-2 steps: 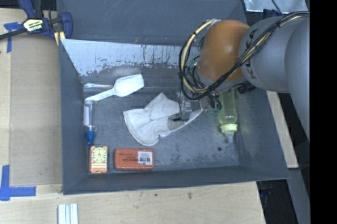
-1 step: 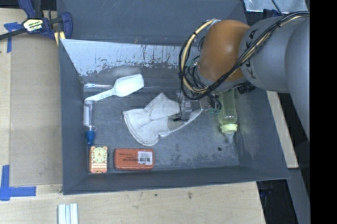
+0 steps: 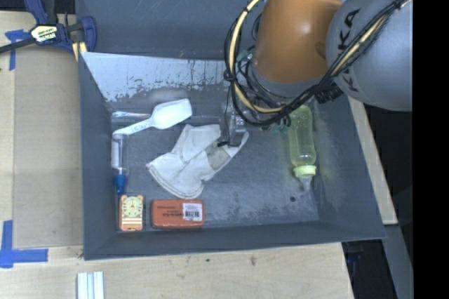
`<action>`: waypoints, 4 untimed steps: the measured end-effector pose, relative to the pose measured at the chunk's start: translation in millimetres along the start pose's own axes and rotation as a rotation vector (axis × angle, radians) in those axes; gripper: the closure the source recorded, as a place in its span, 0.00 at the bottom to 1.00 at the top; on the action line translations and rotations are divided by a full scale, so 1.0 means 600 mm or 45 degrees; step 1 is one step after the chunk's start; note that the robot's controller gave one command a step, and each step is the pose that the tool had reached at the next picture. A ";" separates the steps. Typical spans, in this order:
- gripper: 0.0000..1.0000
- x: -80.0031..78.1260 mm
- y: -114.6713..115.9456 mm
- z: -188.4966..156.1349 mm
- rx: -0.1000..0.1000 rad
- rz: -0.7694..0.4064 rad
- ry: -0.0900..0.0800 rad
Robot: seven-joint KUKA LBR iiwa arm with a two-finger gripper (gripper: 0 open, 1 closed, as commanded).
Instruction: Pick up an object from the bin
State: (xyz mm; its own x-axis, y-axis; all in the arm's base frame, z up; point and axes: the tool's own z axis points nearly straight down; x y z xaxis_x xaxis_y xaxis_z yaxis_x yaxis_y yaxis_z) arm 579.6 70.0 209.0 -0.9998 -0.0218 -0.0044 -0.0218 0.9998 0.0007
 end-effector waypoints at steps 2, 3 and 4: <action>0.00 0.000 0.000 0.001 0.001 -0.001 0.001; 0.00 -0.001 0.001 0.004 0.001 -0.003 -0.001; 0.00 -0.007 0.012 0.116 0.000 -0.189 -0.005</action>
Offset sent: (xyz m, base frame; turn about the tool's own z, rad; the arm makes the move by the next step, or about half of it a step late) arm 0.0000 0.0000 0.0000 0.0000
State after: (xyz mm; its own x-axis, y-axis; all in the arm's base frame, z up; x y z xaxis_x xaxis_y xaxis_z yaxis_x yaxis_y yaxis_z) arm 583.8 77.3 139.6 -0.9855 -0.1694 -0.0085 -0.1694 0.9855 -0.0002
